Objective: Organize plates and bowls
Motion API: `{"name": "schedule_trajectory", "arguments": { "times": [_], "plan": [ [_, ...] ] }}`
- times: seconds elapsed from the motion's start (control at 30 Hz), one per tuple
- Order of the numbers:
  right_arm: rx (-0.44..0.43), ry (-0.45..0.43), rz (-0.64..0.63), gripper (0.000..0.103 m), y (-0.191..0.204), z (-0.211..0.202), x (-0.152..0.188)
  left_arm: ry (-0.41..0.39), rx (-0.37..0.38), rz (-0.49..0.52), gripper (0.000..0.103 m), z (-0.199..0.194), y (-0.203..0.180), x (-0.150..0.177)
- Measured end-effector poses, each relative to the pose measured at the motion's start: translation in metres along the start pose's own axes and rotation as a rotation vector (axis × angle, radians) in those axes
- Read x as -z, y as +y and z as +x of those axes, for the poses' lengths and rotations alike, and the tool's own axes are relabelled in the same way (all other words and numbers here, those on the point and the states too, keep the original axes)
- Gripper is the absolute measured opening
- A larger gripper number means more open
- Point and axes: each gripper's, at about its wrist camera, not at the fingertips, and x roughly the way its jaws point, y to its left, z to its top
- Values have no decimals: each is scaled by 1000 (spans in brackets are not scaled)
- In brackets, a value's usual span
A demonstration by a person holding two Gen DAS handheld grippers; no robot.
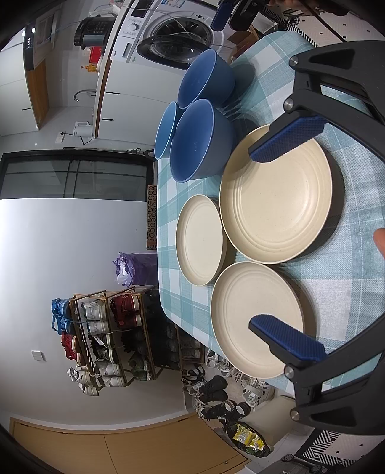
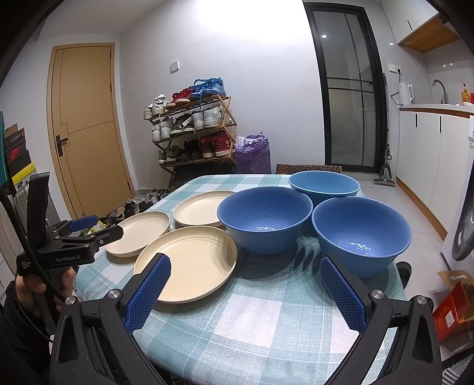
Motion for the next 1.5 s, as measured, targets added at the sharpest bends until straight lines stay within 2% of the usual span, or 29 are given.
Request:
{"name": "schedule_trajectory", "arguments": {
  "times": [1.5],
  "plan": [
    [-1,11,6,102,-2,1,2,13,-17,-14,103,6,4,2]
  ]
}}
